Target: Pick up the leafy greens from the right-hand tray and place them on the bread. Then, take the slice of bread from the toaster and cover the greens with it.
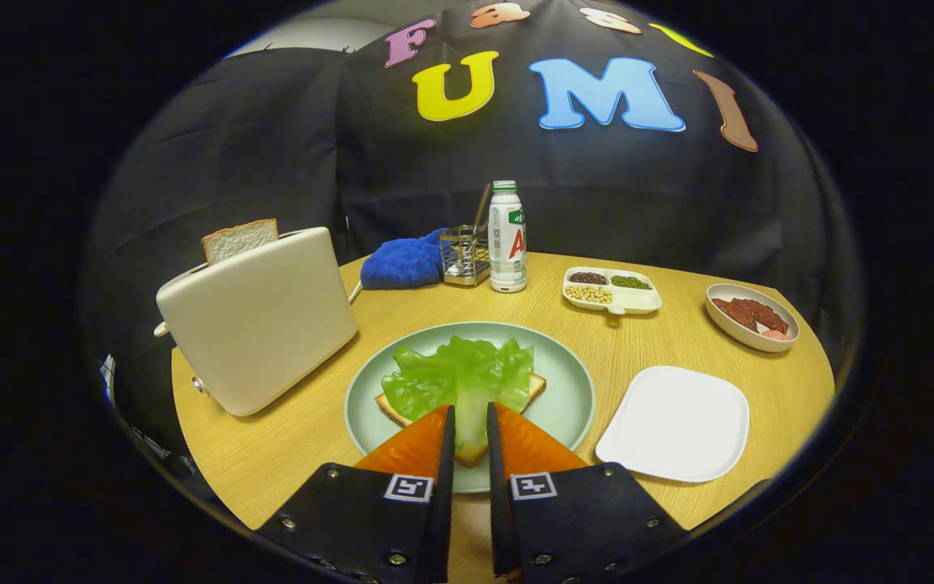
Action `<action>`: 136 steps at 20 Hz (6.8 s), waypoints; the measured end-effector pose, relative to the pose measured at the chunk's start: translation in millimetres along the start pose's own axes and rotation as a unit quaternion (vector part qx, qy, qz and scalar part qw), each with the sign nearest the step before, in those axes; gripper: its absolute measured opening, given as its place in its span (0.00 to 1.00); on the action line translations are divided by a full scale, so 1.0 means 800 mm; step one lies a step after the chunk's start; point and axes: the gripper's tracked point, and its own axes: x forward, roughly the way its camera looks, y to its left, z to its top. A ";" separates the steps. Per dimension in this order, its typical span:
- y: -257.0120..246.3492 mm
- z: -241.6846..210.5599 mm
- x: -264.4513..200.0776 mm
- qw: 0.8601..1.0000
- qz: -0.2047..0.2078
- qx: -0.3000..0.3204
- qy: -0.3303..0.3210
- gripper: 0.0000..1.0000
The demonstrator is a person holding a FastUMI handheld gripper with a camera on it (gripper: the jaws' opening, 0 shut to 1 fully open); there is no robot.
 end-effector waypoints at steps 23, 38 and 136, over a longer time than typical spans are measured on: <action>0.044 0.093 -0.065 0.984 -0.088 -0.002 -0.154 0.75; 0.153 0.168 -0.050 0.982 -0.083 0.051 -0.161 0.75; 0.038 0.135 0.015 0.986 -0.117 0.077 -0.095 0.10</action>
